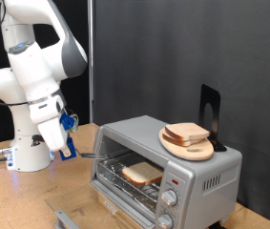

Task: Make a piece of toast with the oven

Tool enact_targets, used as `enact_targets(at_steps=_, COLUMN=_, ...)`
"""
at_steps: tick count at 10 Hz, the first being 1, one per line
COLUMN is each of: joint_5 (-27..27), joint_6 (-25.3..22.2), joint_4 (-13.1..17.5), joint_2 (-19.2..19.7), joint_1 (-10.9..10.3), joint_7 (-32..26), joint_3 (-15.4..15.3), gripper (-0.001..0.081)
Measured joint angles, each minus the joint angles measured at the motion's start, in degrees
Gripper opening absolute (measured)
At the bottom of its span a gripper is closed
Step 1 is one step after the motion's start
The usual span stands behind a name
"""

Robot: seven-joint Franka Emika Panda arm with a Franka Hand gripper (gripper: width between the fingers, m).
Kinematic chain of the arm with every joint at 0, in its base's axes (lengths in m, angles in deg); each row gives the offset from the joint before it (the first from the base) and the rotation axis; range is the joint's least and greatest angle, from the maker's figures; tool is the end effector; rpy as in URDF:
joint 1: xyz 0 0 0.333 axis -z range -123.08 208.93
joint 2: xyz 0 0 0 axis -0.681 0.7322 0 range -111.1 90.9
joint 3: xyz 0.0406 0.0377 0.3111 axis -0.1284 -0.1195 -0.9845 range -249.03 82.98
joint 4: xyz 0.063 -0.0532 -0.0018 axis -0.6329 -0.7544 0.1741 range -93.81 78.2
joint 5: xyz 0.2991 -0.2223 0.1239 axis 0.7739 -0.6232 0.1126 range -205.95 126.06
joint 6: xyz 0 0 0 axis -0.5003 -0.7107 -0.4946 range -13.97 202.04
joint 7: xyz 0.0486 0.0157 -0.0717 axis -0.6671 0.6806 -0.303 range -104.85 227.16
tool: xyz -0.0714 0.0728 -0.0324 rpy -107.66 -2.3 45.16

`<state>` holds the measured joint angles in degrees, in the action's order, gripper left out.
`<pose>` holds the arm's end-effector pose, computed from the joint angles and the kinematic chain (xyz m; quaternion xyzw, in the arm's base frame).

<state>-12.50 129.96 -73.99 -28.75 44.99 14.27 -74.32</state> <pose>0.3875 -0.0731 0.3309 -0.9753 -0.1288 -0.1184 0.1346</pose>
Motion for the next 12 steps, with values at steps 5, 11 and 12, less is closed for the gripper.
enact_targets(at_steps=5, joint_5=2.75, joint_6=-3.93, joint_4=4.91, joint_2=0.63, joint_1=1.8, joint_7=-1.32, joint_3=5.47, gripper=0.0338)
enact_targets(at_steps=11, joint_5=0.95, joint_6=-16.86, joint_4=13.66, joint_2=1.72, joint_1=3.93, joint_7=-2.24, joint_3=11.46, gripper=0.0338)
enact_targets(at_steps=12, joint_5=2.08, joint_6=-17.28, joint_4=13.6, joint_2=1.66, joint_1=3.78, joint_7=-2.72, joint_3=11.47, gripper=0.0338)
